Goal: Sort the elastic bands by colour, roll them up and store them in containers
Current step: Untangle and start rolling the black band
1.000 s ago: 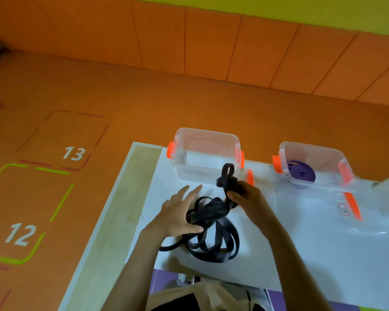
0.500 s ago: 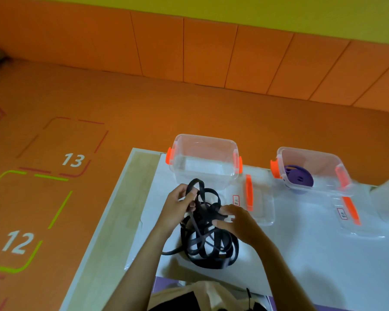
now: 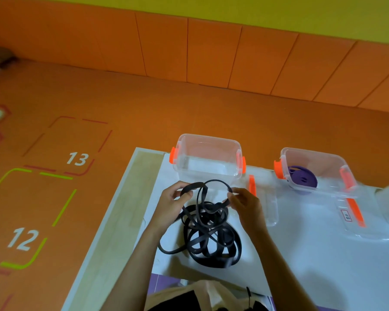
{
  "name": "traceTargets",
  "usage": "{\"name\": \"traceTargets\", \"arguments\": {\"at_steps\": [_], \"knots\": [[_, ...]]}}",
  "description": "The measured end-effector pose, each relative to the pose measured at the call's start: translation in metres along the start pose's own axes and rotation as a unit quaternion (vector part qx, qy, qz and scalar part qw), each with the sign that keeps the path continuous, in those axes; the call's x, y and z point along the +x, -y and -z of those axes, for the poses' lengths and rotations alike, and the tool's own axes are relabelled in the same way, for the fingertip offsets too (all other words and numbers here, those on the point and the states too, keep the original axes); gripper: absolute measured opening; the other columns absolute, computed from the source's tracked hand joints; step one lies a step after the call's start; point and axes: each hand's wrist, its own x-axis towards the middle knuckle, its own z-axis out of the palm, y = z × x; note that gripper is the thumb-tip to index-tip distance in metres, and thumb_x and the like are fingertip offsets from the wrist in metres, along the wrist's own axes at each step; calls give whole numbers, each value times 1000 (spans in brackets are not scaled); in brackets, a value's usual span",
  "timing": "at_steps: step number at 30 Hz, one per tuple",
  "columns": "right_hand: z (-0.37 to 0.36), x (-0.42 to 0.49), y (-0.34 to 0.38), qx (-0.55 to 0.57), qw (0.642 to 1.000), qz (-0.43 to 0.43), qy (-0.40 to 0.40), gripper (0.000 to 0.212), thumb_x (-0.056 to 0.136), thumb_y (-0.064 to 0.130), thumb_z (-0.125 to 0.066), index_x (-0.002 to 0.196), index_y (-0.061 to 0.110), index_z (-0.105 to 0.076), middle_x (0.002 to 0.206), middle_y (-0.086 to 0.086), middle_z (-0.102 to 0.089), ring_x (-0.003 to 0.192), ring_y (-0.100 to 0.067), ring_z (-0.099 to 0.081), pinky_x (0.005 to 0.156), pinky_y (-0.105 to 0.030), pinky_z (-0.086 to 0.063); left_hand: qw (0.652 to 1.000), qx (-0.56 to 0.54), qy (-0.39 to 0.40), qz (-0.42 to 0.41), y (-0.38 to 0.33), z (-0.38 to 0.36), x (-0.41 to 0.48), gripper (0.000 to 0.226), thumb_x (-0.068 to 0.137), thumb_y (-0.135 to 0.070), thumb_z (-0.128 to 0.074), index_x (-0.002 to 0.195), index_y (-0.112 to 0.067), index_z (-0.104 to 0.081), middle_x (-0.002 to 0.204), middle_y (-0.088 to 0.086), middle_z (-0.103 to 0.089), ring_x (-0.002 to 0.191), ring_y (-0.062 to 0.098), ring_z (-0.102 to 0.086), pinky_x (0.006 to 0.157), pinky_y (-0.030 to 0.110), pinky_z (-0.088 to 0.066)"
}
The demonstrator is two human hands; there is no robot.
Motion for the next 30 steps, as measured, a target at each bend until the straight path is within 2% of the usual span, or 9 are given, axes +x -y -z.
{"name": "traceTargets", "arguments": {"at_steps": [5,8,11,17,20,22,26,28,30], "knots": [[2,-3,21,108,992,36,-45,10,96,15,-76,106,13,-74,100,-5,-76,86,-24,-79,66,-37,-67,995,87,-11,49,9,1,0,24,96,-21,-74,114,-36,-66,115,-11,-68,85,2,-69,69,9,-50],[2,-4,33,146,986,54,-58,14,98,11,-72,112,10,-73,99,-5,-79,90,-22,-79,69,-33,-66,977,156,83,118,19,4,-3,43,91,-33,-79,129,-37,-59,121,-14,-62,100,6,-70,80,23,-53],[3,-7,45,168,983,59,-56,14,99,10,-71,113,12,-74,98,-3,-80,95,-20,-79,73,-31,-66,974,141,134,117,28,3,-8,42,86,-51,-81,124,-44,-64,130,-20,-61,124,8,-61,94,25,-49],[-2,-19,61,193,979,64,14,11,98,19,-72,109,19,-74,102,-7,-80,100,-25,-79,77,-36,-66,995,57,18,81,25,-15,-6,68,95,-36,-78,150,-40,-39,143,-16,-46,125,13,-56,97,27,-45],[-2,-23,66,194,975,96,57,16,102,13,-67,115,20,-73,110,-5,-79,106,-25,-78,81,-36,-66,995,91,34,39,25,-14,-5,33,99,-31,-73,129,-39,-62,128,-16,-65,107,2,-68,80,8,-48],[1,-22,68,188,975,106,44,19,102,9,-65,118,16,-73,111,-3,-79,107,-24,-77,83,-34,-65,993,114,10,20,26,-15,-6,9,101,-31,-69,109,-36,-68,113,-18,-71,102,-1,-70,75,7,-47],[10,-17,74,75,983,164,-35,21,100,10,-69,121,12,-72,119,-3,-74,116,-10,-70,89,-26,-60,997,33,-64,-32,16,-18,-9,8,106,-31,-64,110,-27,-59,109,-12,-69,112,9,-67,84,21,-51],[13,-15,75,6,974,211,-78,21,98,13,-71,119,14,-74,116,-3,-66,106,-4,-67,80,-15,-56,991,-27,-104,-81,3,-15,-10,10,106,-34,-62,114,-29,-59,111,-9,-70,116,10,-67,90,23,-54],[13,-14,75,-3,977,198,-84,20,99,13,-70,119,15,-73,102,-5,-67,90,-13,-69,71,-18,-58,984,-18,-134,-117,-9,-10,-10,9,106,-35,-62,116,-35,-61,116,-14,-71,116,4,-67,92,15,-52]]}}
